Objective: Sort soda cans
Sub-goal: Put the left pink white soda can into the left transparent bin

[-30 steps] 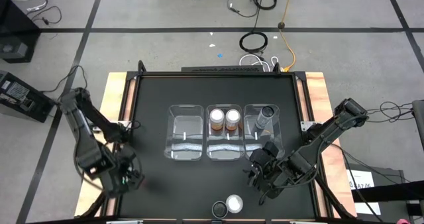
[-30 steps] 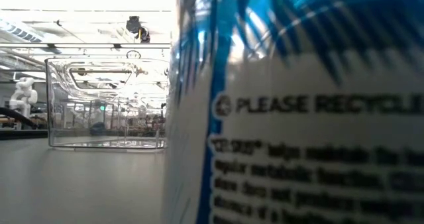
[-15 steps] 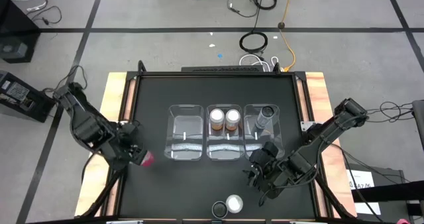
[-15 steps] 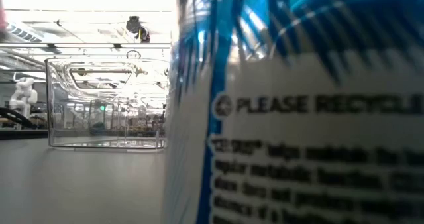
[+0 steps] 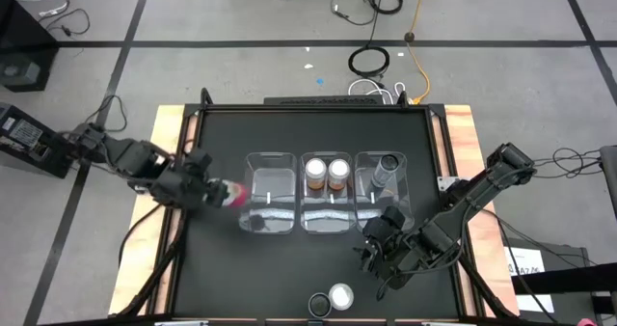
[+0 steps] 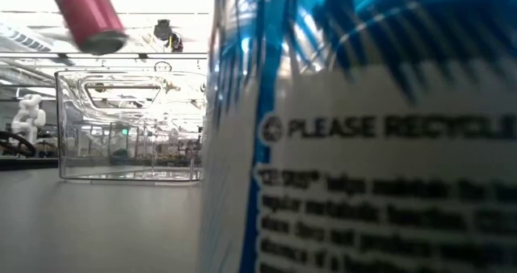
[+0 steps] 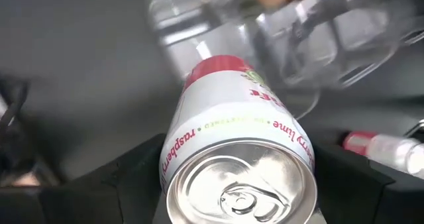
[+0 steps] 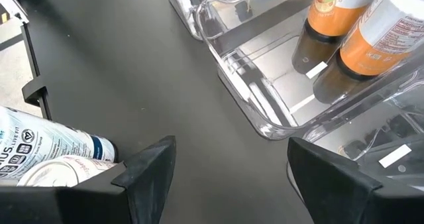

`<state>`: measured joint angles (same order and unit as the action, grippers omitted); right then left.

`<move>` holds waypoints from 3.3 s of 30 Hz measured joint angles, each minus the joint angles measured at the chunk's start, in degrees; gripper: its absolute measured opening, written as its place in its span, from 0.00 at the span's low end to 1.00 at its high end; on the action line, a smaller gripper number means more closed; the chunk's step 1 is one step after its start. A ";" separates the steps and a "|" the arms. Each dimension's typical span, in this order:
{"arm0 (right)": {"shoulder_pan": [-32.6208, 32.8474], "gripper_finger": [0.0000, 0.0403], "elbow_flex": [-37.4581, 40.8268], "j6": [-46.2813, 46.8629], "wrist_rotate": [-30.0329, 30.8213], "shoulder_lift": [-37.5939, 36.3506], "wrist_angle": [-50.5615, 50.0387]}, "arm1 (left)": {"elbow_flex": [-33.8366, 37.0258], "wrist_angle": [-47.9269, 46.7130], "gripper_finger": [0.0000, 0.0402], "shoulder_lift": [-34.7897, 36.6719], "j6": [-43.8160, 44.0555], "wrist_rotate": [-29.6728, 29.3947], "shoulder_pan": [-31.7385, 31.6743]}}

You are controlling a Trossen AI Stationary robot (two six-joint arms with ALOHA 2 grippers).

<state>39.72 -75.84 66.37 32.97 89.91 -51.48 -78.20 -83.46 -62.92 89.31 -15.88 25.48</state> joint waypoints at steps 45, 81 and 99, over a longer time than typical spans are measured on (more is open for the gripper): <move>0.02 0.70 -0.02 -0.15 -0.04 0.00 1.54 | -10.72 16.83 0.80 -40.93 -53.74 18.65 -37.21; 0.02 0.70 -0.02 -1.08 -0.04 0.01 1.57 | -10.72 20.43 0.84 -42.47 -53.60 13.88 -38.17; 0.02 0.70 -0.02 -1.08 -0.13 0.00 1.60 | -10.68 20.71 0.93 -42.32 -53.65 13.01 -38.16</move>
<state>39.75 -75.85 65.30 32.84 89.91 -49.89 -88.88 -62.75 -105.23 35.66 -2.86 -12.69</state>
